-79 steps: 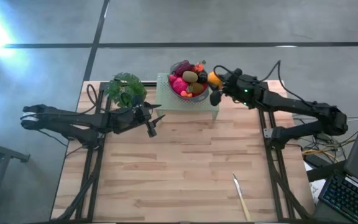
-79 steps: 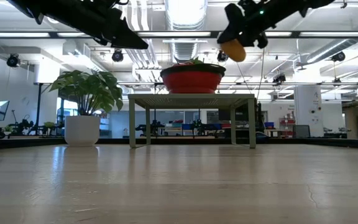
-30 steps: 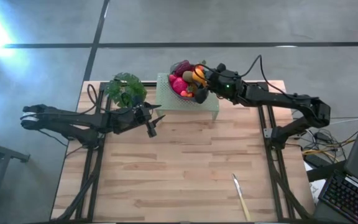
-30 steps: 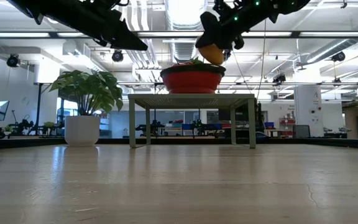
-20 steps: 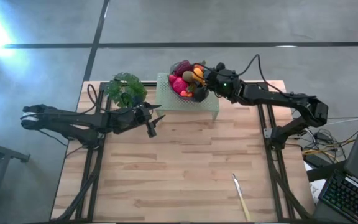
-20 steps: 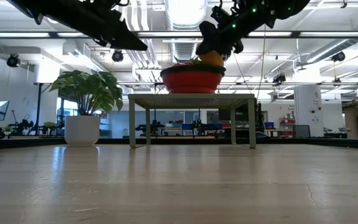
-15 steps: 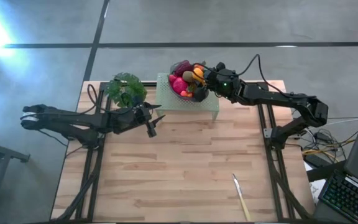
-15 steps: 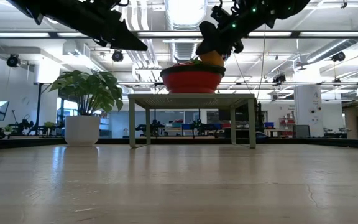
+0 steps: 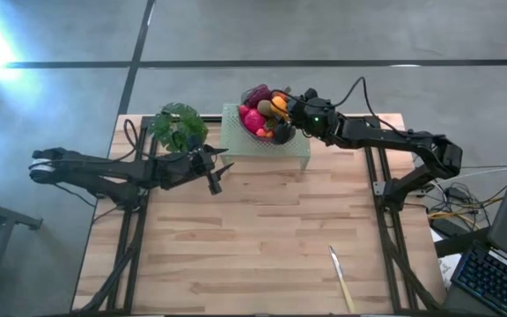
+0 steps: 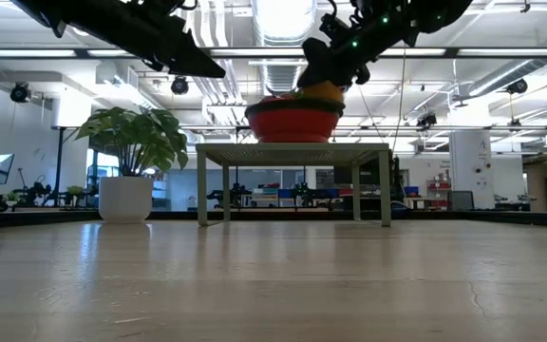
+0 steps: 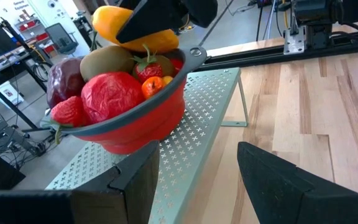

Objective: Pick & Place Fruit
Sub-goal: Put the mango into the red strainer bowl on the shelf, then put the mango into the red bowl on the shelf

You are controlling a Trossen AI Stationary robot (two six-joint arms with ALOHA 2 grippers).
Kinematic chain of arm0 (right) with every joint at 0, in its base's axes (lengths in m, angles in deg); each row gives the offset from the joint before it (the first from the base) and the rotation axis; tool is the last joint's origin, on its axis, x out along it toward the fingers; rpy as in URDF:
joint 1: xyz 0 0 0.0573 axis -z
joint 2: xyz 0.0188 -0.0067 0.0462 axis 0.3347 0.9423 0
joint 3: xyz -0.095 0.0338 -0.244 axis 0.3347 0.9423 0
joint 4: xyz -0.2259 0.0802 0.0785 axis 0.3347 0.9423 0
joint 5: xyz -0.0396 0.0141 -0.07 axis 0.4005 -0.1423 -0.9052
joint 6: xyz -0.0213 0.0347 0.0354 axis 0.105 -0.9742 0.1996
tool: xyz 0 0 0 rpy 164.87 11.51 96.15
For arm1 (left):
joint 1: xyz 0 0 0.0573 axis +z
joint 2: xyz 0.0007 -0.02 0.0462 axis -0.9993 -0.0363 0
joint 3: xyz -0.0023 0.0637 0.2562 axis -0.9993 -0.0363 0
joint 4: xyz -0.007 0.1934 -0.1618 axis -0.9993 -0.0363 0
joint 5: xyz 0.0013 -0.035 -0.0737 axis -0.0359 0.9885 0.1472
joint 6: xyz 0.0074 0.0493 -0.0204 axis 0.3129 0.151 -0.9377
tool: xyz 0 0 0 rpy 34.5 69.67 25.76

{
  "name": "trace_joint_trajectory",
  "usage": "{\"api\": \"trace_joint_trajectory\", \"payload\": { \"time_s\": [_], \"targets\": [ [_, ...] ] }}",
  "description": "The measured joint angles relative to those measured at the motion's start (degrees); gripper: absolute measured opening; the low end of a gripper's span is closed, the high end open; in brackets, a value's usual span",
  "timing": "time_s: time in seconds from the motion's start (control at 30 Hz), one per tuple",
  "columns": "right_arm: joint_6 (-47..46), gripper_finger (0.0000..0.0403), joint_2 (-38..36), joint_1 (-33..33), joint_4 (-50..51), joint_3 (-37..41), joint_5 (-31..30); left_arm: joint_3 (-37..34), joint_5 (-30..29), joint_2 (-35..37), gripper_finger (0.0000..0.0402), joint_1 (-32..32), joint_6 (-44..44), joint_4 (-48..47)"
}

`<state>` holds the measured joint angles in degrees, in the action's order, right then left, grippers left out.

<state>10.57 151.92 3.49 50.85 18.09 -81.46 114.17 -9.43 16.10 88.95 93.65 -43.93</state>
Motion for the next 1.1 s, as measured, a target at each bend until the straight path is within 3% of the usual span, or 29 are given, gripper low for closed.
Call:
{"api": "trace_joint_trajectory", "payload": {
  "time_s": [0.57, 0.73, 0.93, 1.1],
  "targets": [
    [0.02, 0.0303, -2.33, -0.81, 2.64, -1.99, 0.04, 0.0, 0.0, 0.0, 0.0222, 0.01, 0.02, 0.0],
    [-1.95, 0.0286, -7.32, -2.73, 23.99, -7.06, -1.09, 0.0, 0.0, 0.0, 0.0222, 0.0, 0.0, 0.02],
    [-15.6, 0.0259, -14.83, -6.44, 56.61, -12.75, -13.58, 0.0, 0.0, 0.0, 0.0222, -0.01, 0.02, 0.02],
    [-24.47, 0.0242, -20.22, -6.87, 66.25, -11.02, -15.3, 0.0, 0.0, 0.0, 0.0222, 0.01, 0.0, 0.0]
  ]
}}
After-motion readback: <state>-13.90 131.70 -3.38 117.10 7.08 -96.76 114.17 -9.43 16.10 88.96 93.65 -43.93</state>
